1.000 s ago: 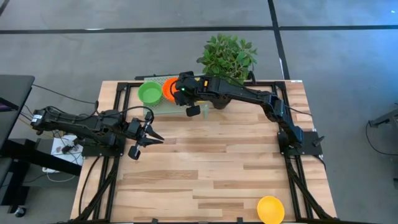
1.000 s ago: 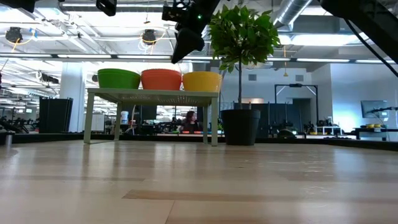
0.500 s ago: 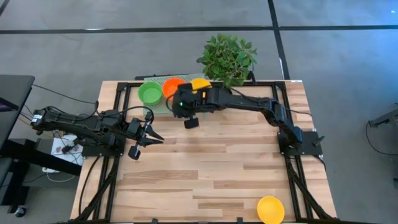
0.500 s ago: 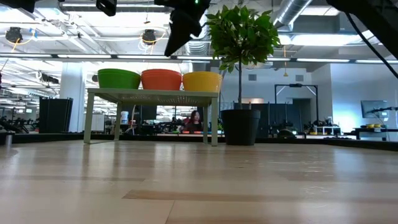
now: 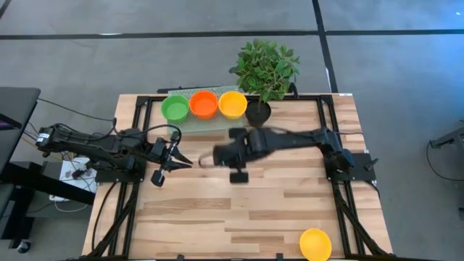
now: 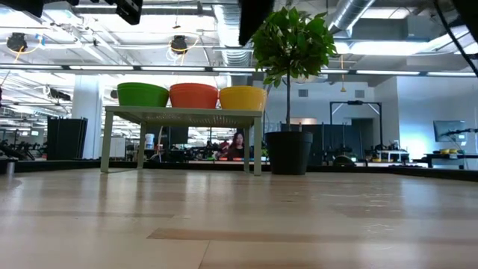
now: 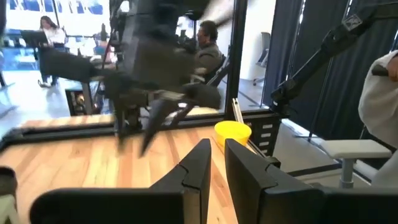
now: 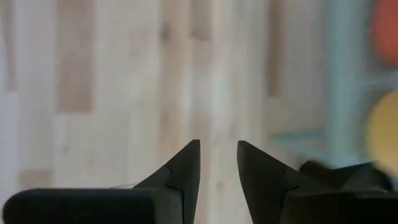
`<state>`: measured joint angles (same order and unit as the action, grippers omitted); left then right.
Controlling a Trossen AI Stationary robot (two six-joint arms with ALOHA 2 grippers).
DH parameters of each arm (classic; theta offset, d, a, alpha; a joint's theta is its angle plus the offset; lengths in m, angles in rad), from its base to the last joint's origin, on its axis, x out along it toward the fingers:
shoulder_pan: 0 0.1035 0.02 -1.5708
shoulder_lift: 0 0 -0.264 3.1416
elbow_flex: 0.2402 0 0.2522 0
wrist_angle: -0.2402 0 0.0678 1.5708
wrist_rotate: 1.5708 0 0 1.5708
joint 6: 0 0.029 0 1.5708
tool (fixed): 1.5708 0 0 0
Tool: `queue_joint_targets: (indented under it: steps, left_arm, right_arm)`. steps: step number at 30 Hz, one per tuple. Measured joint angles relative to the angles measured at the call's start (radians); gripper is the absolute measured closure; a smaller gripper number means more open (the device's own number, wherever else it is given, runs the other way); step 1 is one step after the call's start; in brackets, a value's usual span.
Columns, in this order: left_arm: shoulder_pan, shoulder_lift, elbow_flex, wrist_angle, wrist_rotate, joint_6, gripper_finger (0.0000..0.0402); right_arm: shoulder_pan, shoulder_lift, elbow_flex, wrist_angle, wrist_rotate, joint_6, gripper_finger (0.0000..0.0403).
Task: Pick & Place Mini bowls
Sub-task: Stack the yellow bowl on the yellow bowls on the shelf
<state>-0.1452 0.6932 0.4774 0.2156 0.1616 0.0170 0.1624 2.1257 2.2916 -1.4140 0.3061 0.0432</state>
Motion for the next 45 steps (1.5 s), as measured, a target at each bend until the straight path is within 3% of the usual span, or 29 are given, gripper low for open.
queue_joint_targets:
  steps: [5,10,15,20,24,33,38,45]
  left_arm:
    - [0.000,0.026,0.000,0.002,0.000,-0.031,0.0353]
    - [0.000,0.043,0.000,0.003,0.000,-0.030,0.0353]
    - [0.000,0.045,0.000,0.034,0.000,-0.030,0.0353]
    - [0.000,0.045,0.000,0.078,0.000,-0.029,0.0353]
    - [0.000,0.045,0.000,0.095,0.000,-0.029,0.0353]
    - [0.000,0.045,0.000,0.100,0.000,0.028,0.0353]
    - [0.001,0.045,0.000,0.152,0.000,0.068,0.0353]
    - [0.005,0.045,0.000,0.188,0.000,0.102,0.0353]
  right_arm:
    - [0.097,-0.049,-0.142,-0.025,0.002,0.165,0.0302]
    - [0.197,-0.197,-0.401,0.040,0.007,0.397,0.0302]
    - [0.300,-0.405,-0.727,0.187,-0.018,0.824,0.0302]
    - [0.418,-0.531,-0.954,0.382,-0.165,1.307,0.0302]
    - [0.504,-0.550,-1.004,0.424,-0.283,1.488,0.0302]
    - [0.668,-0.503,-1.005,0.302,-0.339,1.687,0.0302]
    - [0.721,-0.467,-1.005,0.312,-0.494,1.809,0.0302]
    - [0.787,-0.422,-1.005,0.323,-0.492,1.869,0.0302]
